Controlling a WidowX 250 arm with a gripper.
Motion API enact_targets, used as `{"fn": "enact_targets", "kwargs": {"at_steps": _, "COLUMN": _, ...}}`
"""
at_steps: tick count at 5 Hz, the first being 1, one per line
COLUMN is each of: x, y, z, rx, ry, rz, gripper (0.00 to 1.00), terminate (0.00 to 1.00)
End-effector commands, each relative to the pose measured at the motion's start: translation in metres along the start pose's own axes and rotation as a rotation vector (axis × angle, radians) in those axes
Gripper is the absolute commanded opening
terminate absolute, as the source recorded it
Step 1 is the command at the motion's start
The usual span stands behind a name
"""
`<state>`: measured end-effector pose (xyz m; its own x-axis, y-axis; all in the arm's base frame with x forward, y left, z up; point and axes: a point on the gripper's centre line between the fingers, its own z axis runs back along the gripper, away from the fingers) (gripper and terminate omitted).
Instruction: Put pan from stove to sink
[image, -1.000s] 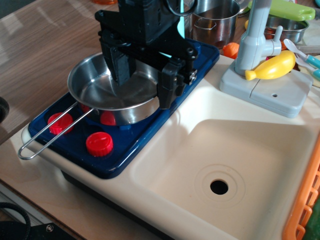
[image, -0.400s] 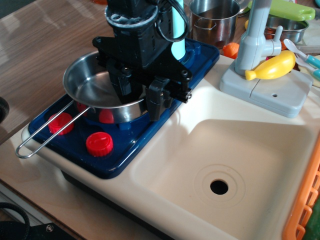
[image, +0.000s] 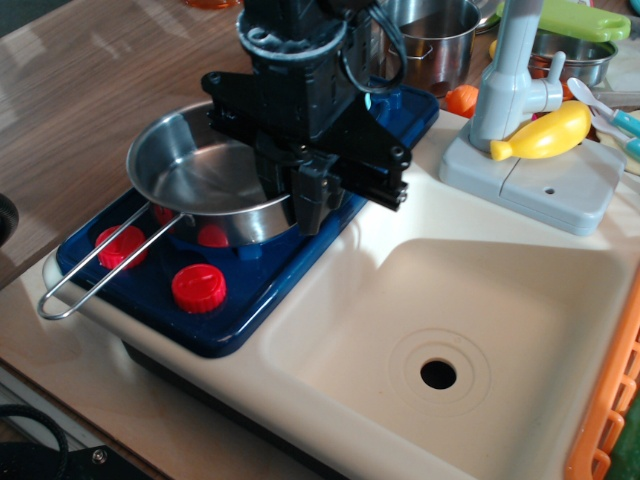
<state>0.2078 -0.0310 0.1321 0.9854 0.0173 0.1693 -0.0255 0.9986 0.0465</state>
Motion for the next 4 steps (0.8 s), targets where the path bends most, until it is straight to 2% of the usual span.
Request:
{"fn": "enact_targets", "kwargs": {"at_steps": 1, "x": 0.013, "y": -0.029, "z": 0.017, "rx": 0.030, "ry": -0.044, "rz": 0.022, "gripper": 0.00, "terminate": 0.00}}
{"fn": "enact_targets", "kwargs": {"at_steps": 3, "x": 0.016, "y": -0.067, "z": 0.025, "rx": 0.044, "ry": -0.067, "rz": 0.077, "gripper": 0.00, "terminate": 0.00}}
{"fn": "enact_targets", "kwargs": {"at_steps": 4, "x": 0.015, "y": -0.080, "z": 0.023, "rx": 0.004, "ry": -0.067, "rz": 0.119, "gripper": 0.00, "terminate": 0.00}}
